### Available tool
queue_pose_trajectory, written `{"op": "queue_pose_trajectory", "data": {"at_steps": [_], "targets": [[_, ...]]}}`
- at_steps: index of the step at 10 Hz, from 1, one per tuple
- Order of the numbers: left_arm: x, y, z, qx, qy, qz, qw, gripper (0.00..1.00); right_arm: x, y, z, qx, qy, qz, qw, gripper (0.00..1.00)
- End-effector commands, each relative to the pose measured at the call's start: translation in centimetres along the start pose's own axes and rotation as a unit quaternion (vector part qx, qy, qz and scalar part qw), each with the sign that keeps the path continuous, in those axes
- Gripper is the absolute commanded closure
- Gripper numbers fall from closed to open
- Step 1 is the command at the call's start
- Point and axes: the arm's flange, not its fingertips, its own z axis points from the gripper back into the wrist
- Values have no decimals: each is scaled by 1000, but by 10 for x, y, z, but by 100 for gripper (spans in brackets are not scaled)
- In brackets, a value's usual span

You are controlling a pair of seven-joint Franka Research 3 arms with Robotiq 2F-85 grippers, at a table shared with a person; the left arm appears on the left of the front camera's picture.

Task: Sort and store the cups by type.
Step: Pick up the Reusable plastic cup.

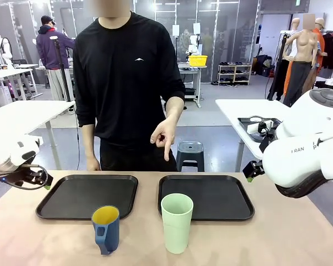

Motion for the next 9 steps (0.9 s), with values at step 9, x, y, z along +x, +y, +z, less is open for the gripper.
{"op": "queue_pose_trajectory", "data": {"at_steps": [9], "targets": [[0,-1,1,2,-1,-2,1000,0,-2,0,4,-17,-13,27,999,0]]}}
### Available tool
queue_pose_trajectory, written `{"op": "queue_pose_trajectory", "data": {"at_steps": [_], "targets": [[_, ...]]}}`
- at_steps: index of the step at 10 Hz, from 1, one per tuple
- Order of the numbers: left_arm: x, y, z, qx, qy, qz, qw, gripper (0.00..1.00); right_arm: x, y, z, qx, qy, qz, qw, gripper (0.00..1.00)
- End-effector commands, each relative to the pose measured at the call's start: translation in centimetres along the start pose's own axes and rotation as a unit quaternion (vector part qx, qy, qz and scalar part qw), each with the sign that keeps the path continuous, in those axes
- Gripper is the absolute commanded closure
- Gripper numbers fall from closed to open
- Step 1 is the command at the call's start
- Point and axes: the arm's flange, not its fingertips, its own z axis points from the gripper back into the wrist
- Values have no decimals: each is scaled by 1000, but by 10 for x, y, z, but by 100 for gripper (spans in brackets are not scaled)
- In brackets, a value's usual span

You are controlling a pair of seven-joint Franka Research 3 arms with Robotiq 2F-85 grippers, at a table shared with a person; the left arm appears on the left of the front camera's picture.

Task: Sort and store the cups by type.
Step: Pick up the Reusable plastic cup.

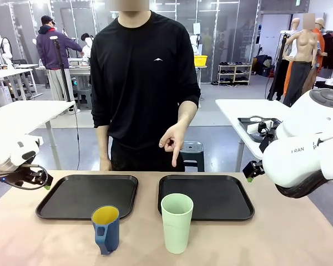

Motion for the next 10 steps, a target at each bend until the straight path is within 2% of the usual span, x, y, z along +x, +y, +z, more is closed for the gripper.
{"op": "queue_pose_trajectory", "data": {"at_steps": [1,2,3,4,6,7,9,10], "targets": [[0,-1,1,2,-1,-2,1000,0,-5,-2,14,-5,-22,95,995,0],[0,-1,1,2,-1,-2,1000,0,-7,-3,27,-12,-26,163,986,0],[0,-1,1,2,-1,-2,1000,0,-8,-2,39,-2,-26,242,970,0],[0,-1,1,2,-1,-2,1000,0,-8,1,49,38,-11,307,951,0],[0,-1,1,2,-1,-2,1000,0,-12,6,54,66,28,416,907,0],[0,-1,1,2,-1,-2,1000,0,-15,9,55,84,30,462,882,0],[0,-1,1,2,-1,-2,1000,0,-21,14,53,31,45,538,841,0],[0,-1,1,2,-1,-2,1000,0,-23,15,50,16,46,560,827,0]]}}
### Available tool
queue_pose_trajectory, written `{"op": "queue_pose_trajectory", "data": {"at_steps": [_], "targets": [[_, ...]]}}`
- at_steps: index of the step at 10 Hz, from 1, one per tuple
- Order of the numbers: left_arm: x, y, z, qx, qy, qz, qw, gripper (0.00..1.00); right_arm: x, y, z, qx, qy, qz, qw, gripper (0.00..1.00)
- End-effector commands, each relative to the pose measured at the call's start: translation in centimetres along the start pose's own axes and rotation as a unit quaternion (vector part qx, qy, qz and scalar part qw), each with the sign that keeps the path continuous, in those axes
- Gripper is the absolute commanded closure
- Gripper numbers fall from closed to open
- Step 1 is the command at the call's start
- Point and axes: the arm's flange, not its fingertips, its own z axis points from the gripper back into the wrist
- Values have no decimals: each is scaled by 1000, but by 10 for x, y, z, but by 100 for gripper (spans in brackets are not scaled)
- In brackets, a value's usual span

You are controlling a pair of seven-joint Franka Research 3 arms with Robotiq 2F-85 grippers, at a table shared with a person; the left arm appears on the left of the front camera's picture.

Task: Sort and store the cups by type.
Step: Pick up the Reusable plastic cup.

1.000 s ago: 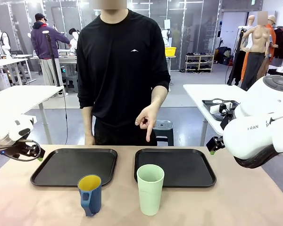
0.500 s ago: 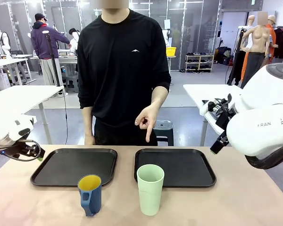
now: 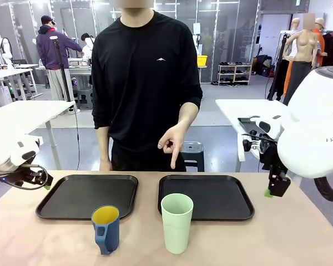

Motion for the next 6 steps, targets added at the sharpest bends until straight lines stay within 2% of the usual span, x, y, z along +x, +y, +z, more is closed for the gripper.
{"op": "queue_pose_trajectory", "data": {"at_steps": [1,3,4,6], "targets": [[0,-1,1,2,-1,-2,1000,0,-6,6,-7,-45,20,50,997,0],[0,-1,1,2,-1,-2,1000,0,-5,8,-12,-48,18,61,997,0],[0,-1,1,2,-1,-2,1000,0,1,-3,1,-26,21,45,998,0],[0,-1,1,2,-1,-2,1000,0,1,-3,1,-26,21,45,998,0]]}}
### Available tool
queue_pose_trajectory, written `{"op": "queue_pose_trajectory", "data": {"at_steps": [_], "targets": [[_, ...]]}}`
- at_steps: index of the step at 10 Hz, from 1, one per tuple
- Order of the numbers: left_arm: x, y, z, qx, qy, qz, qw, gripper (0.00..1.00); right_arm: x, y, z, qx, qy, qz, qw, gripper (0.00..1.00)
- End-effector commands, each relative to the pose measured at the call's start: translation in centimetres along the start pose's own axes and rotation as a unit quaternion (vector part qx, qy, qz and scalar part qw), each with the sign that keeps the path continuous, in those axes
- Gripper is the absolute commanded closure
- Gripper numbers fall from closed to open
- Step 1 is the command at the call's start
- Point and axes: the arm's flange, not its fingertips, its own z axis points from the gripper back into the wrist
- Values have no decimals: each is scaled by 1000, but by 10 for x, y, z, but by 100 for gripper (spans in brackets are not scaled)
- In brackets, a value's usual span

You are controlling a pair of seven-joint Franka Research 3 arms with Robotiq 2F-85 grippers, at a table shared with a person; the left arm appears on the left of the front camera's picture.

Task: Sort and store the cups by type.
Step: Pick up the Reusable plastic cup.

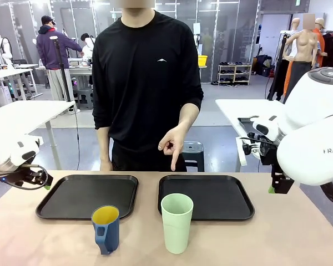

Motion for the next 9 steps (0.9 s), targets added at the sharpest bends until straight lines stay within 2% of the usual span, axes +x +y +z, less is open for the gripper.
{"op": "queue_pose_trajectory", "data": {"at_steps": [1,2,3,5,7,9], "targets": [[0,-1,1,2,-1,-2,1000,0,-1,1,2,5,-1,-5,1000,0],[0,-1,1,2,-1,-2,1000,0,0,0,0,0,0,0,1000,0],[0,-1,1,2,-1,-2,1000,0,0,-5,-18,22,10,13,1000,0],[0,-1,1,2,-1,-2,1000,0,9,1,-45,30,-39,44,998,0],[0,-1,1,2,-1,-2,1000,0,17,15,-68,51,-119,32,991,0],[0,-1,1,2,-1,-2,1000,0,24,29,-83,70,-211,6,975,0]]}}
